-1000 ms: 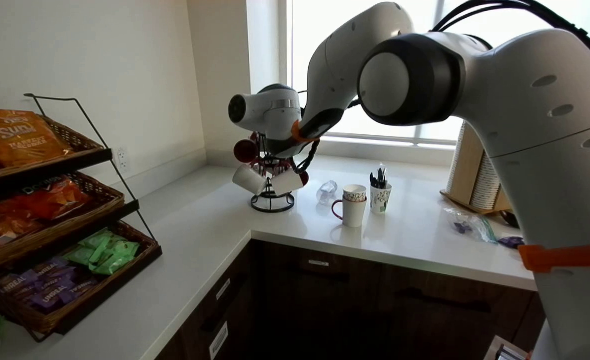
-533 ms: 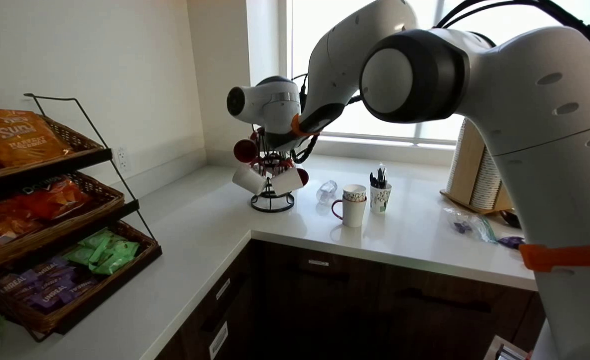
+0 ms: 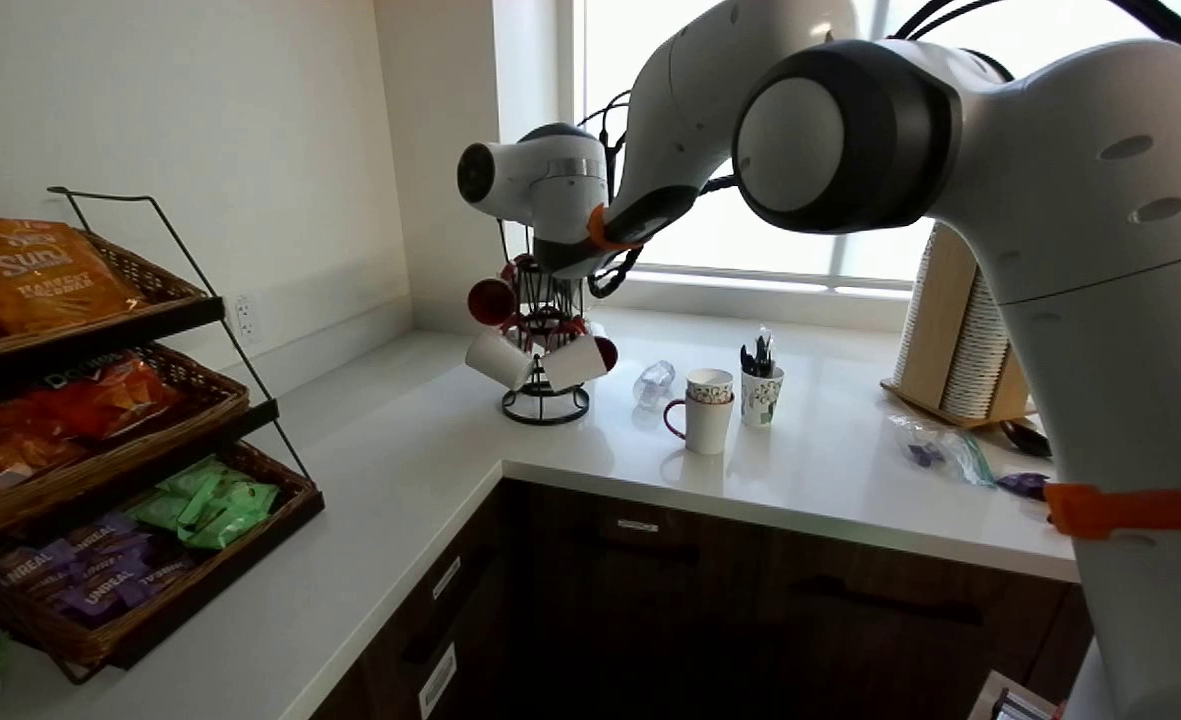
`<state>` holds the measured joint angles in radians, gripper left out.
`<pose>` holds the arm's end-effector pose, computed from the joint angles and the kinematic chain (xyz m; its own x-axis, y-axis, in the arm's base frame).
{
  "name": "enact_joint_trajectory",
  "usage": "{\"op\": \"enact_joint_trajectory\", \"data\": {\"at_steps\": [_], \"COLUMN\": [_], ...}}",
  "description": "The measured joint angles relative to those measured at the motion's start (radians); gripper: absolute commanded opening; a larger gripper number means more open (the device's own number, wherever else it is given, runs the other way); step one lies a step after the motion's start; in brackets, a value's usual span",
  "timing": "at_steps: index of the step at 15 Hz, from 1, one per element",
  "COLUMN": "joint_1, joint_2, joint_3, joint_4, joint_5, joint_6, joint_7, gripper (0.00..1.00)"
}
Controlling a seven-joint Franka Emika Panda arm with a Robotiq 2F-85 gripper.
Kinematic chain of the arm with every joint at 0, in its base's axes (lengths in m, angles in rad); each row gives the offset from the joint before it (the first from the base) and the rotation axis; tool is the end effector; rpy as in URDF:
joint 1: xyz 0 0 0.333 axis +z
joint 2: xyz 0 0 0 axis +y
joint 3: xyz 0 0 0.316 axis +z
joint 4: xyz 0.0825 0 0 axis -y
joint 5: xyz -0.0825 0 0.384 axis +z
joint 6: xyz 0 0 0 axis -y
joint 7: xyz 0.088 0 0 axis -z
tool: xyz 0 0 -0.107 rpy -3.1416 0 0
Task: Take one mug from the cup holder and put it on the counter
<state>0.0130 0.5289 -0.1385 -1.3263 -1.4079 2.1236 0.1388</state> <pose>0.7377 -0.1121 0.4977 0.9181 0.3924 -0.0550 0.1354 -0.1803 0.9742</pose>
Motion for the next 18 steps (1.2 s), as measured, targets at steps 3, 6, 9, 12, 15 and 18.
{"op": "enact_joint_trajectory", "data": {"at_steps": [3,6,9,12,15,18], "joint_1": [-0.004,-0.006,-0.008,-0.015,-0.037,-0.059], "joint_2": [-0.009,-0.015,-0.020,-0.051,-0.109,-0.188], "joint_3": [0.000,0.000,0.002,0.013,0.038,0.050], "joint_4": [0.010,0.022,0.043,0.052,0.051,0.019], "joint_5": [-0.002,-0.005,-0.006,0.013,0.132,0.280], "joint_6": [0.000,0.000,0.000,0.001,0.001,0.001], "joint_7": [-0.038,-0.059,-0.067,-0.060,-0.051,-0.046], "gripper": [0.02,0.02,0.02,0.02,0.02,0.02]}}
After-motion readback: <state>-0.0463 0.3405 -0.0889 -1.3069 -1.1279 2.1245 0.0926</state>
